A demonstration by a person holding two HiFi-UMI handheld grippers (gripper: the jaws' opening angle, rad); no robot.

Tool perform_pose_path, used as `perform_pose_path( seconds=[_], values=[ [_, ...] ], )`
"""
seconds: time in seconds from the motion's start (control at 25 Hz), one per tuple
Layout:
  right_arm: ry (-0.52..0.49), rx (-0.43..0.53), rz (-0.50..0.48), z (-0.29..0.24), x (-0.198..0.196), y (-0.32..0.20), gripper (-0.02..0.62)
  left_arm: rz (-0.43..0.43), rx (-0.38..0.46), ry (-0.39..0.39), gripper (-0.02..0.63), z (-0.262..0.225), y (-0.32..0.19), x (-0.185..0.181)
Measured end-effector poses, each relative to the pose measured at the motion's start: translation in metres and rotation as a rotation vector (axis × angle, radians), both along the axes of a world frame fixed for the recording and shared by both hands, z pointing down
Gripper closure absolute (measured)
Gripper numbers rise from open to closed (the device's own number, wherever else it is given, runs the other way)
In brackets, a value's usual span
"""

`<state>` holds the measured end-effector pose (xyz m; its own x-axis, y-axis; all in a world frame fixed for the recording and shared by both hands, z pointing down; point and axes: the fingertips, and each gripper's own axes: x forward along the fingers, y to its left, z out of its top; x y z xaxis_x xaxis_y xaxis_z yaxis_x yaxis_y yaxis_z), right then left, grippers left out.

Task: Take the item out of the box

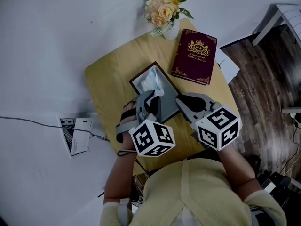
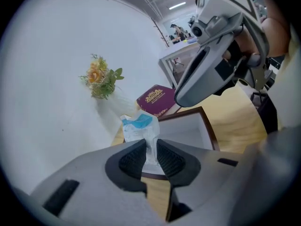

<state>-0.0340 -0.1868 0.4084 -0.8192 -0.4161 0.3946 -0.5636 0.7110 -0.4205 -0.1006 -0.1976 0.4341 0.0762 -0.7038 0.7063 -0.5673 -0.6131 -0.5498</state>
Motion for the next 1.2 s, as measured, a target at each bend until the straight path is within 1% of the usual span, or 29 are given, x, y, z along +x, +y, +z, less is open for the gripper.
perform_pose_path(
  seconds=[0.16,0.52,0.64,0.76,1.04,1.2],
  values=[
    [0.001,0.022,0.01,-0.006,-0.003,0.006,0.561,-0.058,0.073,0.091,0.522,-0.016,0.003,-0.007],
    [0.004,0.066,0.009,-0.018,-0.014,0.022,0.561,-0.167,0.172,0.313,0.523,-0.044,0.021,-0.024],
    [0.002,0.085,0.015,-0.023,-0.016,0.025,0.561,-0.211,0.212,0.389,0.523,-0.052,0.028,-0.034],
    [0.002,0.1,0.025,-0.026,-0.017,0.027,0.561,-0.256,0.249,0.448,0.523,-0.06,0.035,-0.047],
    [0.01,0.117,0.032,-0.027,-0.024,0.036,0.561,-0.361,0.3,0.596,0.523,-0.068,0.051,-0.073],
    [0.014,0.122,0.034,-0.027,-0.028,0.04,0.561,-0.417,0.271,0.69,0.523,-0.059,0.061,-0.081]
  ],
)
